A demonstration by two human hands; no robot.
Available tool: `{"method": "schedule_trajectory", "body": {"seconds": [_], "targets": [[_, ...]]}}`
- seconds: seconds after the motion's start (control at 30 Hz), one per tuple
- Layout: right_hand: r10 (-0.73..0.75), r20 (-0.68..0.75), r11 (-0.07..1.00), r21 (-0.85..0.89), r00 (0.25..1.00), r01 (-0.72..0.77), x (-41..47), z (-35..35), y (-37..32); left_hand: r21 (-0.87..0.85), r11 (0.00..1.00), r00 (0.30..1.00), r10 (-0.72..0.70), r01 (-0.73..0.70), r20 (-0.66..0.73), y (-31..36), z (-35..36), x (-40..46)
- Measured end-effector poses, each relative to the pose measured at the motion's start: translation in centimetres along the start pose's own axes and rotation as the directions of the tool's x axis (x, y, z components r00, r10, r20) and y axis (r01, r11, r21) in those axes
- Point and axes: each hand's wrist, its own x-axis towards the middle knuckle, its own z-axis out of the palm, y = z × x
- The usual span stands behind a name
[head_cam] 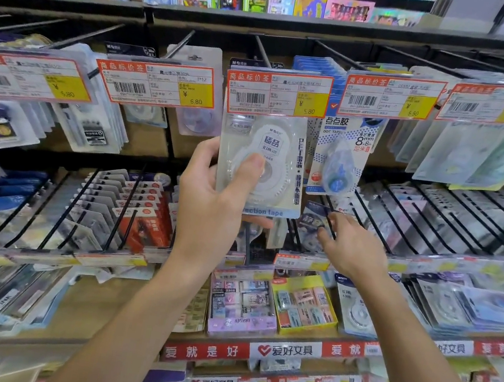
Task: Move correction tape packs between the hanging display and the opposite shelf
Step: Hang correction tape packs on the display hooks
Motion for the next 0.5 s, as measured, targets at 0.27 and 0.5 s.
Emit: {"method": "schedule_trajectory", "body": {"seconds": [0.27,0.5], "targets": [[0.002,-0.006,1.0,0.006,1.0,-0.002,0.0,0.1,0.2,0.009,0.999,0.998,-0.051,0.051,-0.026,0.2,0.0,-0.2],[0.001,-0.017,1.0,0.009,1.0,-0.001,0.2,0.2,0.2,0.001,0.998,0.998,-0.058,0.058,-0.024,-0.5,-0.3,-0.9]]}}
